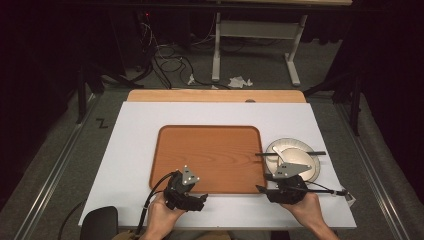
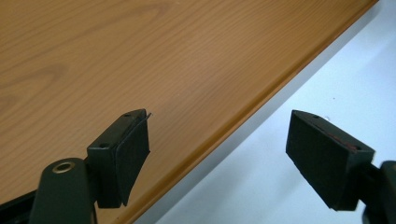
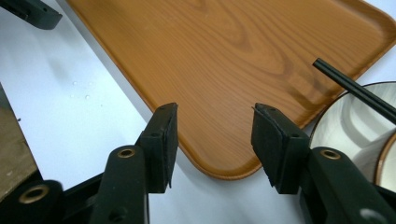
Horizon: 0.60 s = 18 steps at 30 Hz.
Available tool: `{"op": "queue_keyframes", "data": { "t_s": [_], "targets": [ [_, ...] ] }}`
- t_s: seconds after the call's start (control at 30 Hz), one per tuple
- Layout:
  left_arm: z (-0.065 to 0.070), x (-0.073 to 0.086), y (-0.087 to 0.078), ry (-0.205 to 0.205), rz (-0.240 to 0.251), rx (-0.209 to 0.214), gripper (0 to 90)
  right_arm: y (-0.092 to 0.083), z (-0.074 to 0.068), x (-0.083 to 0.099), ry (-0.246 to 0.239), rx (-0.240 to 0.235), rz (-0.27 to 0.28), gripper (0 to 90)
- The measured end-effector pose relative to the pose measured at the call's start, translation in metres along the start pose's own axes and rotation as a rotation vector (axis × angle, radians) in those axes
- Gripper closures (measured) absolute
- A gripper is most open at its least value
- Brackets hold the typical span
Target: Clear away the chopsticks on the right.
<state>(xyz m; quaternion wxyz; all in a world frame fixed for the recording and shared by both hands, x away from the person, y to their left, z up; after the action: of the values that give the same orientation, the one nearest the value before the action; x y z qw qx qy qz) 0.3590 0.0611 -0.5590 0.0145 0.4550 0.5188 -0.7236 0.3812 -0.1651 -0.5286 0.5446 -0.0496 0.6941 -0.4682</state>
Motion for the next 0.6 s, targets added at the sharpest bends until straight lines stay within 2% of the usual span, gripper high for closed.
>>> {"op": "queue_keyframes", "data": {
  "t_s": [0.1, 0.2, 0.6],
  "targets": [
    [0.000, 0.000, 0.001, 0.001, -0.003, 0.000, 21.7, -0.003, 0.002, -0.001, 0.006, 0.010, 0.011, 54.1],
    [0.000, 0.000, 0.000, 0.005, -0.002, -0.002, 21.7, -0.010, 0.005, -0.007, 0.014, 0.028, 0.069, 55.0],
    [-0.002, -0.001, -0.002, -0.001, 0.008, -0.009, 21.7, -0.025, 0.019, -0.009, 0.037, 0.065, 0.103, 59.0]
  ]
}}
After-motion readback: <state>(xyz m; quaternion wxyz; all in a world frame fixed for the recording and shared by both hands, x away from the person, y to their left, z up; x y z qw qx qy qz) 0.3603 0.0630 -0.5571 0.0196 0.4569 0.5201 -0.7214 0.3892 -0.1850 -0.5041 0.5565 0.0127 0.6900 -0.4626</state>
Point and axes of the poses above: each handheld gripper's, and its own axes: y roughly forward along the jaws, x roughly out of its underside, z roughly to its right, the point moved 10 cm from there along y, roughly forward along the jaws, and after that the axes turned 2 degrees about z, right-handed, at the moved point
